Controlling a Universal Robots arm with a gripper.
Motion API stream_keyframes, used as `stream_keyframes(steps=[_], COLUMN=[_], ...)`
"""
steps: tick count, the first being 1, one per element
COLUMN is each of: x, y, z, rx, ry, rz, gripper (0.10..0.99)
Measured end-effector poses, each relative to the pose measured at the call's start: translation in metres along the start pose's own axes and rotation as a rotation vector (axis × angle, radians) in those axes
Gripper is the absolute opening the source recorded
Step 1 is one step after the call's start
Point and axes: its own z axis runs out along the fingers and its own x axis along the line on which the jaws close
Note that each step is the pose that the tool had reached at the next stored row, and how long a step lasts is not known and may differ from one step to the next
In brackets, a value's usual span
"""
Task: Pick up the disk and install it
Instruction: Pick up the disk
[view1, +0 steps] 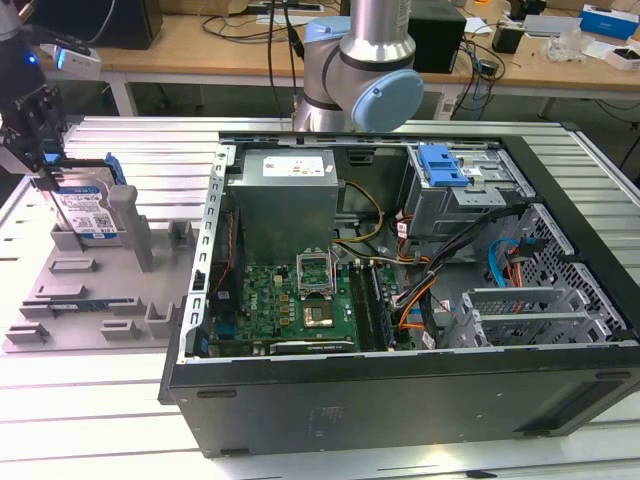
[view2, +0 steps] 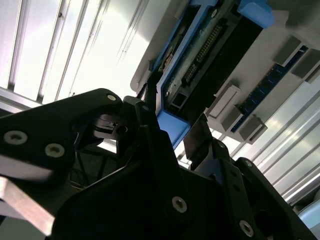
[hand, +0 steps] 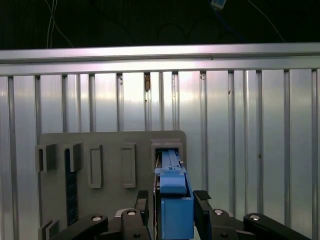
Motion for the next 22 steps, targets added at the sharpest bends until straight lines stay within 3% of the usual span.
stream_keyframes(steps=[8, 9, 22], x=[0.0000, 0.0000, 0.0000], y=[0.0000, 0.0000, 0.0000], z=[0.0003, 0.0004, 0.0014], rx=[0.000, 0.000, 0.000], ry=[0.0000, 0.0000, 0.0000], rz=[-0.001, -0.001, -0.001], gripper=[0.467, 0.392, 0.365])
